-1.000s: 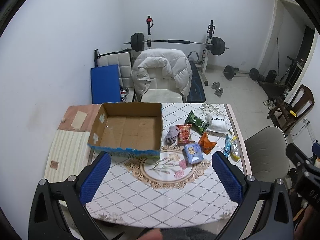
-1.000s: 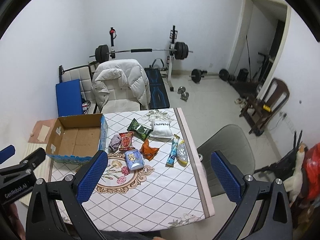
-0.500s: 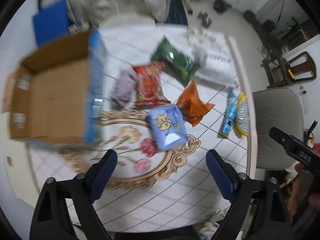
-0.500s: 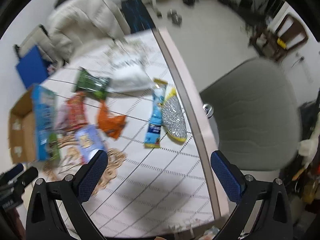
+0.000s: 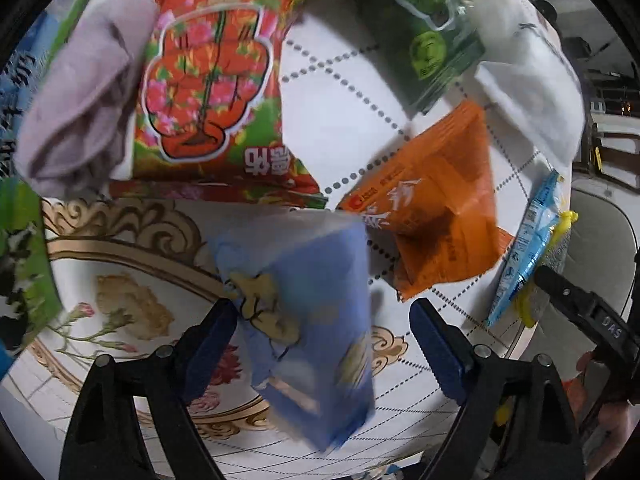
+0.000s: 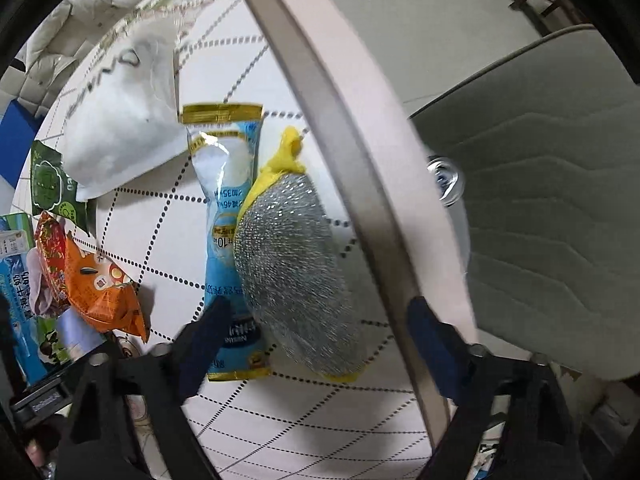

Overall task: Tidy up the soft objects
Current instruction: 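Grasp the blue tissue pack with left tool while right tool grasps the silver sponge, then lift the tissue pack and sponge with both tools toward the box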

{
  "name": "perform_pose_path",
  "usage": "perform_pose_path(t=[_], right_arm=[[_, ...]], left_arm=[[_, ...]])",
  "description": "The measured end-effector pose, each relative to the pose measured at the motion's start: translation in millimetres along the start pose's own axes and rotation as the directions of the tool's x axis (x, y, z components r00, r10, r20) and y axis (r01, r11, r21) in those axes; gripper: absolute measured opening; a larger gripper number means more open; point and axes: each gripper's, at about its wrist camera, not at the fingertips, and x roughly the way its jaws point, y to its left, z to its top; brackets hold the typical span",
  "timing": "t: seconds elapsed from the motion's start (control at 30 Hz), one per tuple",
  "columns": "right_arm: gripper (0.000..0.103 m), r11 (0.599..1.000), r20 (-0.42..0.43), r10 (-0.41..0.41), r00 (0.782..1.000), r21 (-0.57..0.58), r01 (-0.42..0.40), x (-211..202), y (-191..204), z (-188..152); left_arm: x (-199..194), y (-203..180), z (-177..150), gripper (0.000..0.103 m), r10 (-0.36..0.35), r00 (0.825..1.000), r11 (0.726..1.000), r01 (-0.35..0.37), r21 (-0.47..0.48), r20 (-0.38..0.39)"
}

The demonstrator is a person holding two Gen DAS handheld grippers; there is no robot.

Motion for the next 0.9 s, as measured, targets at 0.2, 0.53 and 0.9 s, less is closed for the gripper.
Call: perform_pose_path(t=[0.2,0.53,0.9], right_arm=[[0.055,1.000,0.015,0.014,1.000,-0.028,-0.014,14.8,1.6,-10.1],[0.052,0.996,0.115,0.050,0.992,-0.075,-0.042,-20.9,11.8,-83.8],[0.052,0.979,0.191,0.075,0.979,-0.199,-0.036,-87.4,88.3,-126.5]], left_arm=[[-14.4,4.3,-16.6,0.037,0.017,0.998,1.000,-0.019,0.018,0.062],[-64.0,8.0,-73.3,0.012,0.015,0.991,0.998,-0.023,0.064,0.130],[-68.4,26.3,-75.4,0.038,-0.016,0.999,0.999,0.014,0.045,0.031]])
